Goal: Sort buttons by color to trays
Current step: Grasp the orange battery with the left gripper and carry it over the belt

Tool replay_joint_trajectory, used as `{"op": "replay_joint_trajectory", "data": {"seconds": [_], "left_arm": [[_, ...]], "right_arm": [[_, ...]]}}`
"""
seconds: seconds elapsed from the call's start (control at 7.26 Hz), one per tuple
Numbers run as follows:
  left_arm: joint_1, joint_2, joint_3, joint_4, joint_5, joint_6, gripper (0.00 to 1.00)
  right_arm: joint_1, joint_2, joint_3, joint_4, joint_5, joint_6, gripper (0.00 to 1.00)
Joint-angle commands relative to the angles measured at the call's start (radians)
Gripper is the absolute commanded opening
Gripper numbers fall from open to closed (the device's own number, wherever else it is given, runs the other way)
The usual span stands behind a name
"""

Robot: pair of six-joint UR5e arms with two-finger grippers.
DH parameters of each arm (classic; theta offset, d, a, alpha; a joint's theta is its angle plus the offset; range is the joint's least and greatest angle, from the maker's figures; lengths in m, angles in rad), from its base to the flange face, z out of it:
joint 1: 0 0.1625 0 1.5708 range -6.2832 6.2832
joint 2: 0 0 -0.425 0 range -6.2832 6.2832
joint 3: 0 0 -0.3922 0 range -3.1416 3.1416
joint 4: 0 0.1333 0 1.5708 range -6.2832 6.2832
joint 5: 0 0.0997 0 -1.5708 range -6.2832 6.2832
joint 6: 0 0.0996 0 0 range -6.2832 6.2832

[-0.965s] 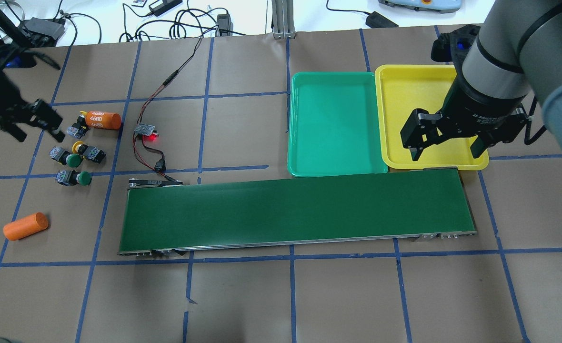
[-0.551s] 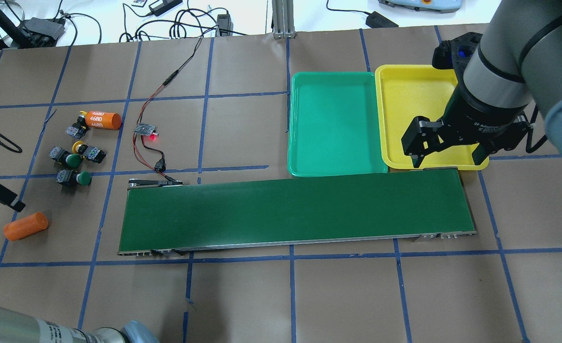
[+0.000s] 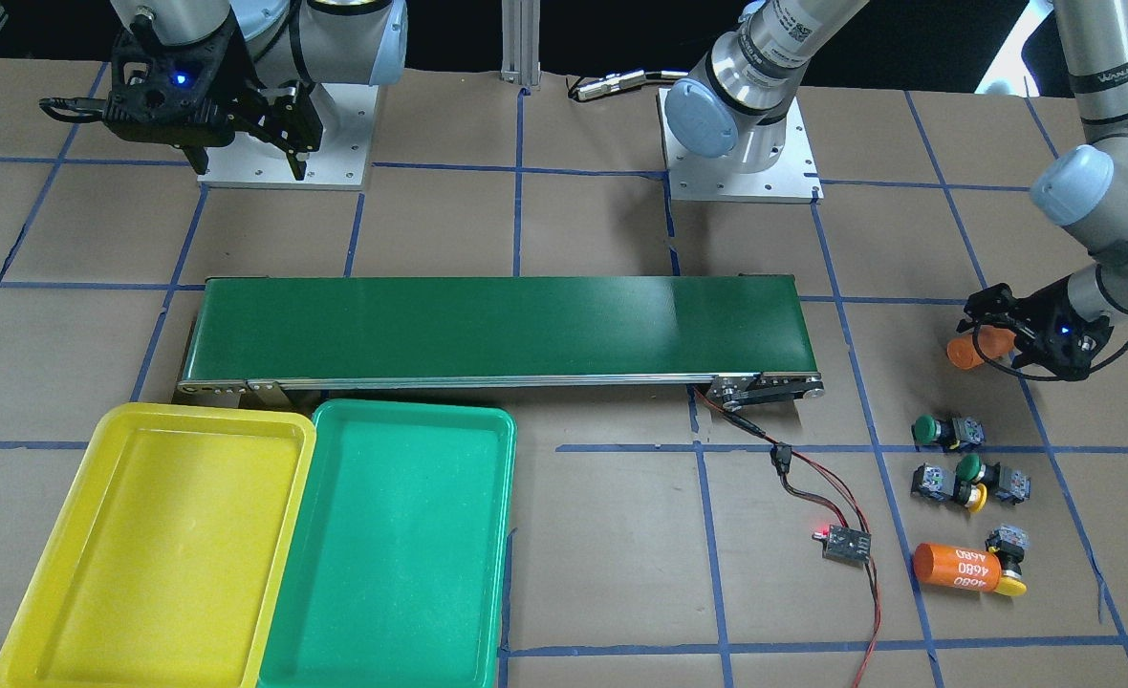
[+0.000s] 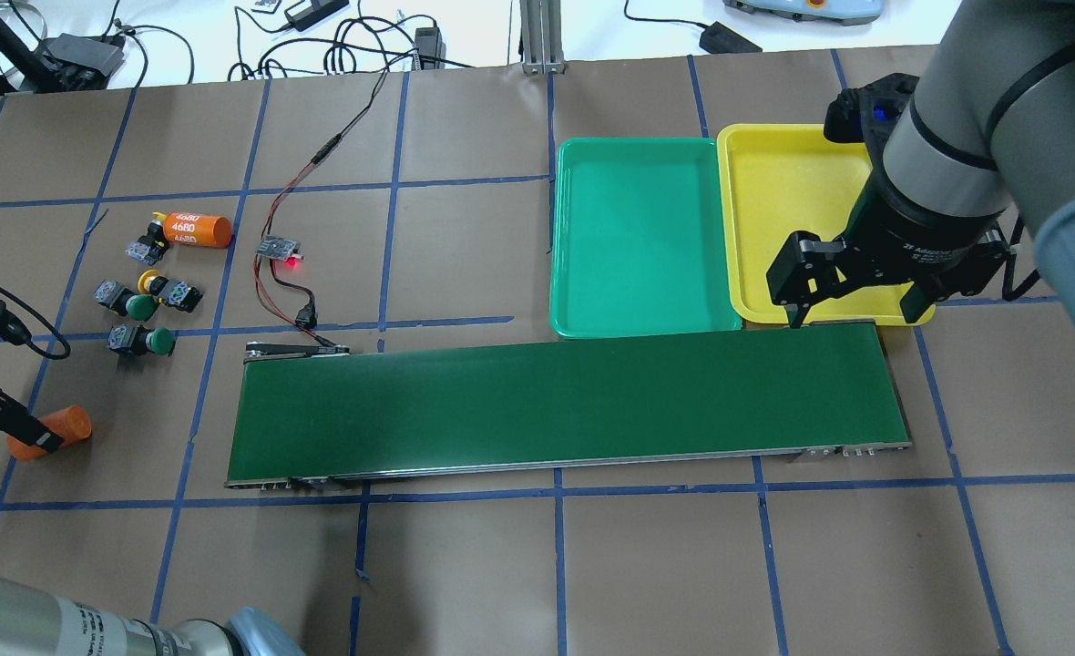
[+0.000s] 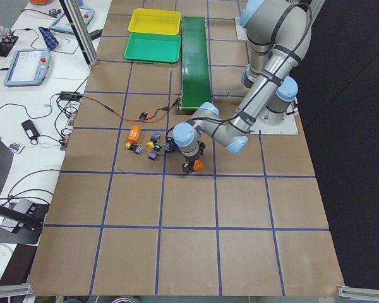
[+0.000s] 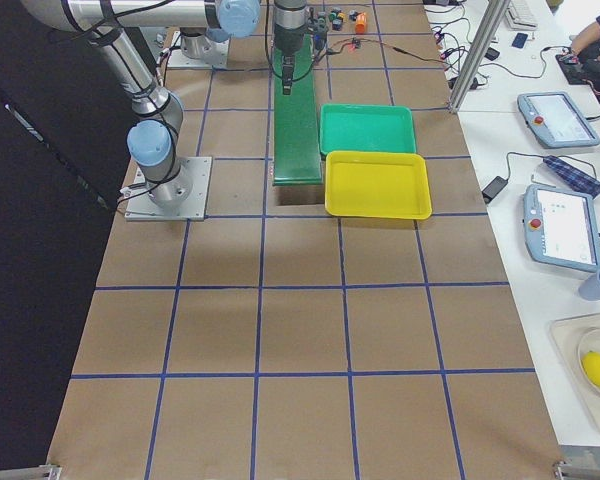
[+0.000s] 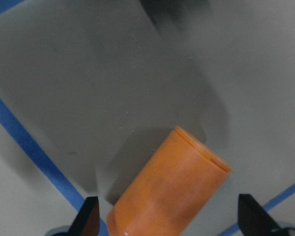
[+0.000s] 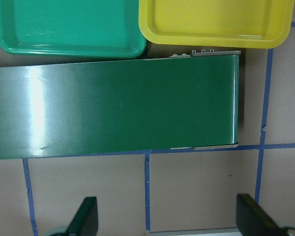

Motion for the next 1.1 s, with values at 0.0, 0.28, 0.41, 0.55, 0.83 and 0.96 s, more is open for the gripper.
{"op": "replay_joint_trajectory", "data": {"seconds": [0.0, 0.28, 0.41, 0.55, 0.83, 0.96], "left_arm": [[0.002, 0.006, -0.074, 0.127, 0.003, 0.099, 0.36], [-0.016, 0.079, -0.093, 0.12, 0.032, 0.108, 0.0], [-0.068, 0.136, -0.091, 0.109, 0.017, 0.111, 0.0], [-0.167, 0.205, -0.09, 0.089, 0.008, 0.111, 0.0], [-0.333, 0.313, -0.104, -0.043, -0.128, 0.081, 0.0], [-0.414, 0.339, -0.105, -0.064, -0.141, 0.092, 0.0]], "right_arm": [[-0.002, 0.001, 0.005, -0.011, -0.001, -0.009, 1.0], [-0.003, -0.004, 0.005, 0.0, -0.001, -0.003, 1.0], [-0.002, -0.006, 0.005, 0.001, -0.002, 0.002, 1.0], [-0.002, -0.004, 0.006, -0.002, -0.001, 0.002, 1.0], [-0.002, -0.001, 0.012, -0.012, 0.001, -0.004, 1.0], [-0.002, -0.004, 0.011, -0.008, -0.001, 0.002, 1.0]]}}
